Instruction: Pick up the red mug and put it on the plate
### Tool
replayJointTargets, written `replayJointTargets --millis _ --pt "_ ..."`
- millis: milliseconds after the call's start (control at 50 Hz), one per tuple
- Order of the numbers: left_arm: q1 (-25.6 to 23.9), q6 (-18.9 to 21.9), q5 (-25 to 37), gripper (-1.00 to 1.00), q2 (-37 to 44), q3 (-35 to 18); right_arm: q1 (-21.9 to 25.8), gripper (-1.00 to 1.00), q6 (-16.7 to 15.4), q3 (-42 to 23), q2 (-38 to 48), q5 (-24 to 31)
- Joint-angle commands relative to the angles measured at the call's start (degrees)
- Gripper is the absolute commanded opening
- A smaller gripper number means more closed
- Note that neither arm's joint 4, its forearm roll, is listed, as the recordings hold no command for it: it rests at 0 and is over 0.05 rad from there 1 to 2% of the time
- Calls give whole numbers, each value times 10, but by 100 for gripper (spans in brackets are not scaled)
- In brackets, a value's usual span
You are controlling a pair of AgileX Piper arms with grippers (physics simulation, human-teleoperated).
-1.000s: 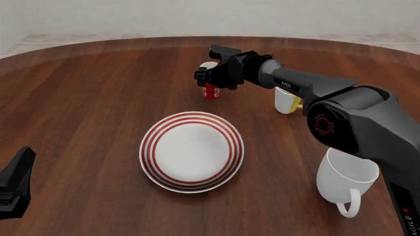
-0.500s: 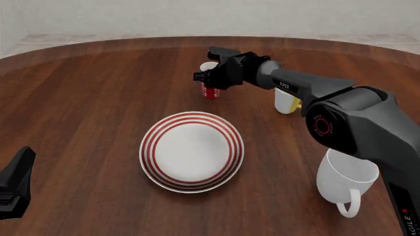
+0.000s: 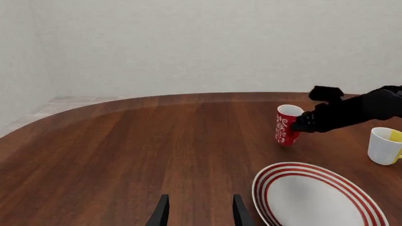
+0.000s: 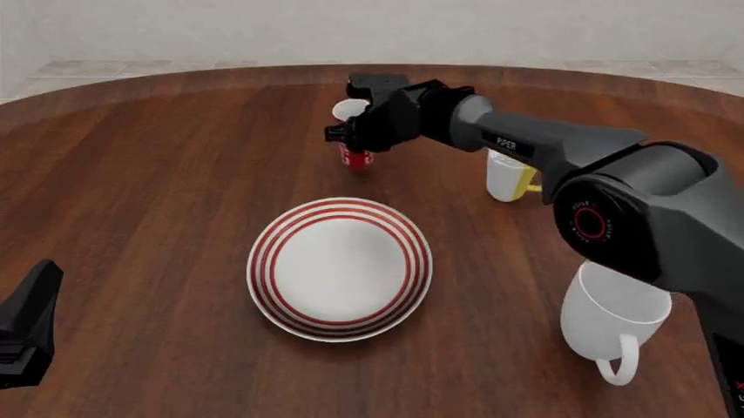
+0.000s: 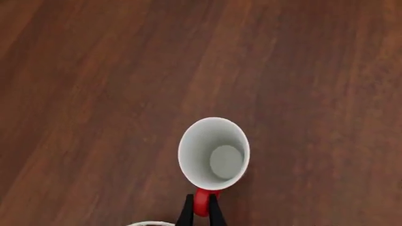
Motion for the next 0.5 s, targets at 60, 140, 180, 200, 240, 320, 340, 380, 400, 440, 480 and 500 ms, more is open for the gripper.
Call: replayJointTargets --millis 60,140,180,200,240,320,340,380,400,440,480,500 --pt "0 0 0 100 0 0 12 -100 -48 96 -92 -36" --pt "0 0 0 100 0 0 18 -100 -65 134 -129 -47" --pt "0 0 0 100 0 0 22 -100 -67 155 -146 -50" --pt "0 0 0 100 0 0 21 -100 -68 171 -159 -56" --pt "0 0 0 100 0 0 23 -100 -68 180 -168 -58" --pt "0 0 0 100 0 0 21 -100 -65 235 -222 -70" --pt "0 0 0 100 0 0 20 -100 -64 245 -233 -73" --pt "0 0 0 100 0 0 21 -100 -60 270 -256 -77" --pt "0 0 0 100 0 0 23 -100 -50 283 -266 -79" --pt "0 0 0 100 0 0 21 -100 -53 301 -284 -84" --pt "0 0 0 100 0 0 21 -100 -41 318 -305 -85" --pt "0 0 0 100 0 0 22 -100 -42 323 -312 -84"
